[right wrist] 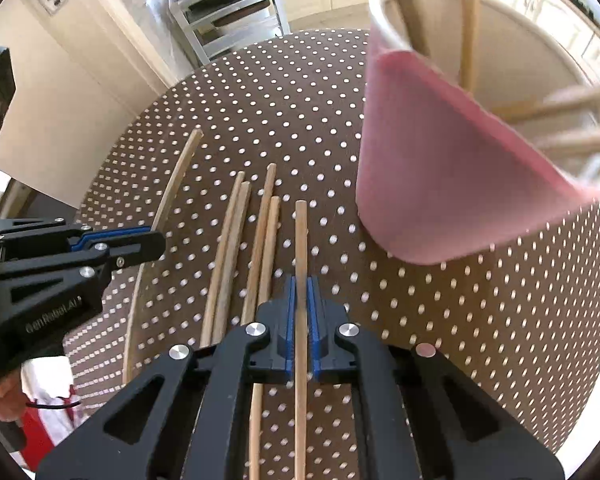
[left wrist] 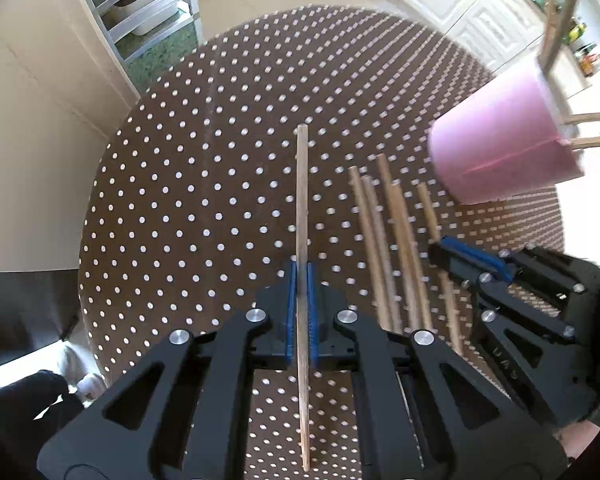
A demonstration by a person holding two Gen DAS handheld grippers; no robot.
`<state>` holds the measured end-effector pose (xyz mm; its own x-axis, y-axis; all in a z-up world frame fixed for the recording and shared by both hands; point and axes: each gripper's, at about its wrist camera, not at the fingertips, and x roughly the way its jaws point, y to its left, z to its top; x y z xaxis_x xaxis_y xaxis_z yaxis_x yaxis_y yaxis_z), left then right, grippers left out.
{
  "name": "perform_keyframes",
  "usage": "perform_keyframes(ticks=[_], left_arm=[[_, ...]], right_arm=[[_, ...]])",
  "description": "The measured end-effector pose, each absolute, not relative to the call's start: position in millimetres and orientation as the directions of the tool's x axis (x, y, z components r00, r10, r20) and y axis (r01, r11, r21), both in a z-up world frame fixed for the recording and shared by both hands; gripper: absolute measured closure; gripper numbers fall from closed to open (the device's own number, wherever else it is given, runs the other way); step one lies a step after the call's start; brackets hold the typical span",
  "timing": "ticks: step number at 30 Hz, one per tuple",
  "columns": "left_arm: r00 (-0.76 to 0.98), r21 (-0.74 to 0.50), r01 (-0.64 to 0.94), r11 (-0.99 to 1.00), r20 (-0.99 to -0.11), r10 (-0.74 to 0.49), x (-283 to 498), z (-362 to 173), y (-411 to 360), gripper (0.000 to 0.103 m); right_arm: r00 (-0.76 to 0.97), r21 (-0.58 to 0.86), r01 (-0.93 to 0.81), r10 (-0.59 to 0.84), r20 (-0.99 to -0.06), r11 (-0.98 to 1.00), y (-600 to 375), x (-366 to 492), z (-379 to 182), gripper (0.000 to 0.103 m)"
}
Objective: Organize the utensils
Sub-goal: 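Lift the chopstick with the right gripper over the pink cup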
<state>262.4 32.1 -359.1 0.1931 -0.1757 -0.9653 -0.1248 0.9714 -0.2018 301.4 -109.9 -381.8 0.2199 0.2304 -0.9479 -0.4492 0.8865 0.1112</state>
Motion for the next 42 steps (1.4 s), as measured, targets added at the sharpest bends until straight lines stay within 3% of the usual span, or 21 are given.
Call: perform_keyframes(ticks=[9,21,33,42], left_arm=[[0.306,-0.248,-0.044,0.968,-0.926,-0.223,238,-299,40,0.097],[0.472,-0.271,0.115,0.956,-0.831,-0.292,205,-203,22,0.097],[0.630,-0.305,0.237,0.922,-0.674,-0.385,196,-114,-5,0.097],[0.712,-0.309,0.221,0.925,-0.597,-0.369,225,-93,-18,0.097]], right_arm=[[0.319,0.167,-0.389,0.302,-0.898,0.906,-127,273,-327,0.098],[0.531,0.233,-0.332,0.386,-0.754,0.914,-168,214,-236,0.098],[0.732,0.247,-0.289,0.379,-0.565,0.925,-201,195,-163,0.098],[0.815,0.236,-0.250,0.336,-0.473,0.939,-225,215,-141,0.098]])
